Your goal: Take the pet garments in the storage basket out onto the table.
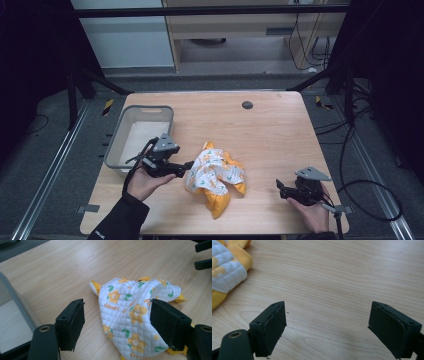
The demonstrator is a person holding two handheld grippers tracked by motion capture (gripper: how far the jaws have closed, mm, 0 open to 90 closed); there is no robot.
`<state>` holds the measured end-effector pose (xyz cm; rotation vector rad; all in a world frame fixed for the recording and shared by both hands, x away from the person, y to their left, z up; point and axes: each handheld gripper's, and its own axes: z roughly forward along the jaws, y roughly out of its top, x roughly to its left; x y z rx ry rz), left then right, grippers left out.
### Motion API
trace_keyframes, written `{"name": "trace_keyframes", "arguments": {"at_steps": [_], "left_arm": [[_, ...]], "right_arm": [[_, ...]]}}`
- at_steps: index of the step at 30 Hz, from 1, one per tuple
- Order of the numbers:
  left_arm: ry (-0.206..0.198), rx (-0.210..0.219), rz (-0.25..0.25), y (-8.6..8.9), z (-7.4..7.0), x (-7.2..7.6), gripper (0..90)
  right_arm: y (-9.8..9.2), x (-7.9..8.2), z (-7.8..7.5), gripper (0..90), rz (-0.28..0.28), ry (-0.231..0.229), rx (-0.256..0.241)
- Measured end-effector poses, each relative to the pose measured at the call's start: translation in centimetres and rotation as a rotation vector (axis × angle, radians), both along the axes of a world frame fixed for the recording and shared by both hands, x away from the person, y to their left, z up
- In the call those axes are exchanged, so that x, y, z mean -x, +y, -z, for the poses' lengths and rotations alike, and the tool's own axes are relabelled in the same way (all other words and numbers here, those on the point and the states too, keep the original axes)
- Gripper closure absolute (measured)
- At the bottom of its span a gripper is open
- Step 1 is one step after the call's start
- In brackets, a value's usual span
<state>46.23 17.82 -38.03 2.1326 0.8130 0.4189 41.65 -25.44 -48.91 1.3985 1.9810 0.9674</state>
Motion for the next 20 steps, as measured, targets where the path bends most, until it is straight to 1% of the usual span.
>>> {"name": "trace_keyframes", "arguments": {"at_steps": [1,3,4,6,7,8,10,11,12,13,14,15,16,17,18,19,20], "left_arm": [[0.000,0.000,0.000,0.0,0.0,0.0,27.6],[-0.018,0.031,-0.031,1.1,0.4,0.8,27.6],[-0.018,0.031,-0.031,1.1,0.4,0.8,27.6],[-0.018,0.057,-0.066,2.1,0.9,1.6,27.6],[-0.018,0.057,-0.066,2.1,0.9,1.6,27.7],[-0.019,0.071,-0.076,2.5,1.3,1.9,27.7],[-0.032,0.083,-0.100,3.4,2.0,2.6,28.2],[-0.030,0.093,-0.111,3.7,2.2,2.8,28.5],[-0.030,0.093,-0.111,3.7,2.2,2.8,29.4],[-0.032,0.111,-0.141,4.5,2.7,3.3,30.6],[-0.032,0.111,-0.141,4.5,2.7,3.3,31.2],[-0.036,0.114,-0.167,5.2,3.0,3.7,31.7],[-0.036,0.123,-0.180,5.5,3.3,3.9,32.2],[-0.036,0.129,-0.192,5.9,3.5,4.2,32.8],[-0.036,0.129,-0.192,5.9,3.5,4.2,33.4],[-0.042,0.128,-0.213,6.5,3.9,4.6,33.5],[-0.042,0.128,-0.213,6.5,3.9,4.6,34.3]], "right_arm": [[0.0,0.0,0.0,14.3,0.000,0.000,0.000],[0.0,0.0,0.0,14.2,0.002,0.001,-0.002],[0.0,0.0,0.0,14.2,0.002,0.001,-0.002],[0.0,0.0,0.0,14.0,0.001,-0.003,0.003],[0.0,0.0,0.0,14.0,0.001,-0.003,0.003],[0.0,0.0,0.0,13.9,0.002,0.000,0.000],[0.0,0.0,0.0,13.6,0.005,0.001,-0.002],[0.0,0.0,0.1,13.6,0.004,-0.002,0.002],[0.0,0.0,0.1,13.6,0.004,-0.002,0.002],[0.0,0.0,0.1,13.4,0.005,-0.002,0.004],[0.0,0.0,0.1,13.4,0.005,-0.002,0.004],[-0.1,0.0,0.1,13.3,0.006,-0.001,0.005],[-0.1,0.0,0.1,13.3,0.007,-0.002,0.002],[-0.1,0.0,0.1,13.3,0.007,-0.003,0.005],[-0.1,0.0,0.1,13.3,0.007,-0.003,0.005],[-0.1,0.1,0.0,13.3,0.010,-0.001,0.000],[-0.1,0.1,0.0,13.3,0.010,-0.001,0.000]]}}
